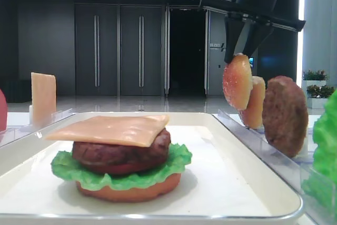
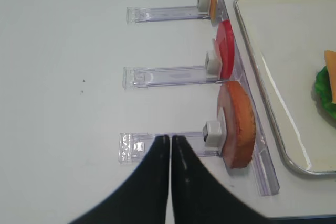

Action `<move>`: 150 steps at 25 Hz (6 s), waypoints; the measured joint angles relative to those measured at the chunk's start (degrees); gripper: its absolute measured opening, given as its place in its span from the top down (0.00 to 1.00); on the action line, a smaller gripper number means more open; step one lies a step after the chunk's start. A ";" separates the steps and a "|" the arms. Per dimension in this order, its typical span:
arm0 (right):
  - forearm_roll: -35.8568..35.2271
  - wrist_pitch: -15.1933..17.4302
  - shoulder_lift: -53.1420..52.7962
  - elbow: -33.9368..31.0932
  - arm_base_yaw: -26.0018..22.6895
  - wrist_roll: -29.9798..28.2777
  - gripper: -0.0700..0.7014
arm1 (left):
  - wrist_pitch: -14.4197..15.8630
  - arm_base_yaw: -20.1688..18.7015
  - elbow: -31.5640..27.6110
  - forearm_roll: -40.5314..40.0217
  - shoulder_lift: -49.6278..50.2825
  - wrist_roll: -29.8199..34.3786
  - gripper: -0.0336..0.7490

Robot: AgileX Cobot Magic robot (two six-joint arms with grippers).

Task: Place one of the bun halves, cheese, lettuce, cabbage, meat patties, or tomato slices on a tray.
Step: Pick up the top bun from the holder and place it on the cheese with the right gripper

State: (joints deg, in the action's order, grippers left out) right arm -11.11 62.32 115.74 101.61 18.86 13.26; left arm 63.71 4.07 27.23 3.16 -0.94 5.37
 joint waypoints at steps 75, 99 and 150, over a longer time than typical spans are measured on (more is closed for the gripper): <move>-67.94 -23.01 -21.77 -47.96 14.32 -51.59 0.68 | 0.00 0.00 0.00 0.00 0.00 0.00 0.96; -70.42 -22.31 -20.42 -47.97 15.55 -52.17 0.68 | 0.00 0.00 0.00 0.00 0.00 0.00 0.96; -74.38 -20.51 -17.28 -47.97 15.55 -55.30 0.68 | 0.00 0.00 0.00 0.00 0.00 0.00 0.96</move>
State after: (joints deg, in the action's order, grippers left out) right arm -85.48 41.81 98.46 53.64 34.41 -42.04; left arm 63.71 4.07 27.23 3.16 -0.94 5.37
